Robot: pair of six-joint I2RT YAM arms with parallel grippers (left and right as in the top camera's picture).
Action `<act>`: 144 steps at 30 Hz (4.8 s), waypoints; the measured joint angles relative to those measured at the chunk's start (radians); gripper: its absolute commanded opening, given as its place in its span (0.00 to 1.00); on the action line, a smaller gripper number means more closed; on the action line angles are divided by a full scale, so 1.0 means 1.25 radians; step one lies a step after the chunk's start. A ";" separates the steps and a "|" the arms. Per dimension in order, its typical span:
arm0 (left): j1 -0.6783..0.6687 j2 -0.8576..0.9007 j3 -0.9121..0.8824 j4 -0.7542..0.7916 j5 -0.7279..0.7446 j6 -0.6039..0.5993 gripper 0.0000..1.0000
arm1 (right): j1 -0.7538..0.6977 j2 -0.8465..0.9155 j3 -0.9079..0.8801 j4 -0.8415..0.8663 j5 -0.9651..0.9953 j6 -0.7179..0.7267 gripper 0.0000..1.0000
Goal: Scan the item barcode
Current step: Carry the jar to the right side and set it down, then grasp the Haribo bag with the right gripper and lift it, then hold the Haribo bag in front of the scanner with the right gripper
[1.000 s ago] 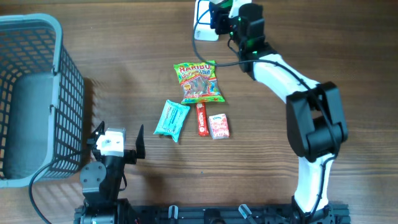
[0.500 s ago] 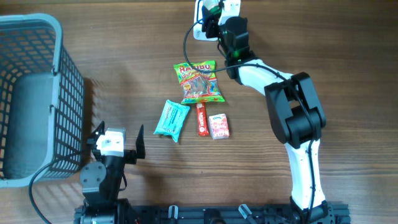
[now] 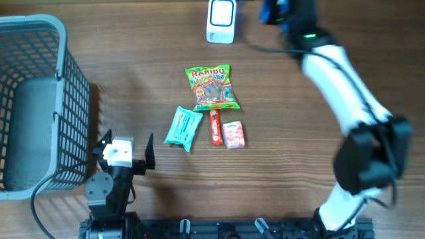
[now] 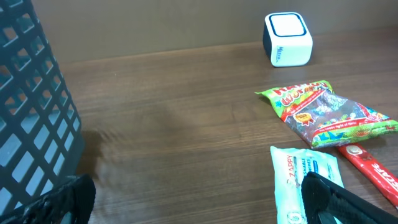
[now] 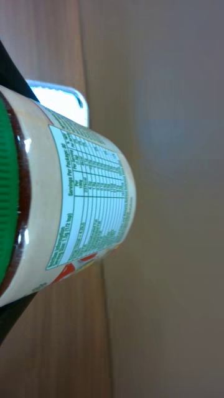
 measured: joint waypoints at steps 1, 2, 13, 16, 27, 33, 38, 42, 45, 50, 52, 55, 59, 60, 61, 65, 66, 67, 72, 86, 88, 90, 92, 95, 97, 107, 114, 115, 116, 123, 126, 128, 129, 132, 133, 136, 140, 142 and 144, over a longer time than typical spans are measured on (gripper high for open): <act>0.000 0.000 0.000 0.001 0.000 0.000 1.00 | -0.031 -0.036 0.007 -0.076 0.004 -0.001 0.48; 0.000 0.000 0.000 0.000 0.000 0.000 1.00 | -0.060 -0.066 0.008 -0.141 0.008 -0.003 0.49; 0.000 0.000 0.000 0.000 0.002 0.000 1.00 | -0.453 -0.064 -0.015 -0.478 -0.036 0.002 0.53; 0.000 0.000 0.000 0.000 0.002 0.000 1.00 | -0.531 -0.026 -0.017 -0.482 -0.069 0.023 0.52; 0.000 0.000 0.000 0.000 0.002 0.000 1.00 | -0.650 0.178 -0.022 -0.476 -0.149 0.065 0.76; 0.000 0.000 0.000 0.000 0.002 0.000 1.00 | -0.662 0.189 -0.018 -0.484 -0.151 0.068 1.00; 0.000 0.000 0.000 0.000 0.002 0.000 1.00 | -0.671 0.185 0.081 -0.577 -0.158 0.068 1.00; 0.000 0.000 0.000 0.000 0.002 0.000 1.00 | -0.664 0.103 0.182 -0.666 -0.230 0.068 1.00; 0.000 0.000 0.000 0.000 0.002 0.000 1.00 | -0.611 -0.039 0.211 -0.722 -0.333 0.069 1.00; 0.000 0.000 0.000 0.000 0.002 0.000 1.00 | -0.313 -0.138 0.230 -0.786 -0.432 0.049 0.96; 0.000 0.000 0.000 0.000 0.002 0.000 1.00 | -0.158 -0.110 0.211 -0.741 -0.423 0.004 0.97; 0.000 0.000 0.000 0.000 0.002 0.000 1.00 | 0.020 -0.044 0.177 -0.679 -0.353 -0.040 0.97; 0.000 0.000 0.000 0.000 0.002 0.000 1.00 | 0.176 0.092 0.164 -0.615 -0.245 -0.058 0.99; 0.000 0.000 0.000 0.000 0.002 0.000 1.00 | 0.198 0.122 0.162 -0.602 -0.232 -0.058 0.99; 0.000 0.000 0.000 0.000 0.002 0.000 1.00 | 0.218 0.153 0.159 -0.591 -0.221 -0.058 1.00; 0.000 0.000 0.000 0.000 0.002 0.000 1.00 | 0.267 0.227 0.158 -0.557 -0.198 -0.058 1.00; 0.000 0.000 0.000 0.000 0.002 0.000 1.00 | 0.276 0.238 0.158 -0.546 -0.196 -0.058 1.00; 0.000 0.000 0.000 0.000 0.002 0.000 1.00 | 0.283 0.244 0.157 -0.538 -0.194 -0.058 1.00; 0.000 0.000 0.000 0.000 0.002 0.000 1.00 | 0.309 0.257 0.157 -0.477 -0.191 -0.058 1.00; 0.000 0.000 0.000 0.000 0.002 0.000 1.00 | 0.301 0.340 0.190 -0.562 -0.212 -0.017 0.04; 0.000 0.000 0.000 0.000 0.002 0.000 1.00 | 0.289 0.341 0.218 -0.623 -0.240 -0.007 0.04; 0.000 0.000 0.000 0.000 0.002 0.000 1.00 | 0.274 0.344 0.251 -0.696 -0.255 0.013 0.04; 0.000 0.000 0.000 0.000 0.002 0.000 1.00 | 0.248 0.343 0.308 -0.762 -0.282 0.044 0.04; 0.000 0.000 0.000 0.000 0.002 0.000 1.00 | 0.209 0.304 0.359 -0.861 -0.363 0.103 0.04; 0.000 0.000 0.000 0.000 0.002 0.000 1.00 | 0.177 0.248 0.370 -0.955 -0.425 0.134 0.04; 0.000 0.000 0.000 0.000 0.002 0.000 1.00 | 0.109 0.175 0.383 -1.075 -0.501 0.138 0.04; 0.000 0.000 0.000 0.000 0.002 0.000 1.00 | 0.080 0.175 0.383 -0.880 -0.398 0.233 0.04; 0.000 0.000 0.000 0.000 0.002 0.000 1.00 | 0.078 0.175 0.383 -0.835 -0.366 0.237 0.04; 0.000 0.000 0.000 0.000 0.002 0.000 1.00 | 0.078 0.175 0.383 -0.790 -0.335 0.239 0.04; 0.000 0.000 0.000 0.000 0.002 0.000 1.00 | 0.078 0.176 0.382 -0.463 -0.178 0.205 0.05; 0.000 0.000 0.000 0.000 0.002 0.000 1.00 | 0.081 0.183 0.382 -0.331 -0.115 0.156 0.05; 0.000 0.000 0.000 0.000 0.002 0.000 1.00 | 0.089 0.202 0.382 -0.253 -0.078 0.120 0.05; 0.000 0.000 0.000 0.000 0.002 0.000 1.00 | 0.095 0.217 0.382 -0.211 -0.062 0.103 0.05; 0.000 0.000 0.000 0.000 0.002 0.000 1.00 | 0.118 0.280 0.382 -0.114 -0.021 0.065 0.05; 0.000 0.000 0.000 0.000 0.002 0.000 1.00 | 0.127 0.303 0.382 -0.088 -0.006 0.054 0.04; 0.000 0.000 0.000 0.000 0.002 0.000 1.00 | 0.151 0.372 0.381 -0.010 0.042 0.016 0.05; 0.000 0.000 0.000 0.000 0.002 0.000 1.00 | 0.172 0.428 0.378 0.103 0.165 -0.060 0.05; 0.000 0.000 0.000 0.000 0.002 0.000 1.00 | 0.182 0.443 0.378 0.140 0.217 -0.097 0.05; 0.000 0.000 0.000 0.000 0.002 0.000 1.00 | 0.193 0.452 0.378 0.167 0.261 -0.121 0.05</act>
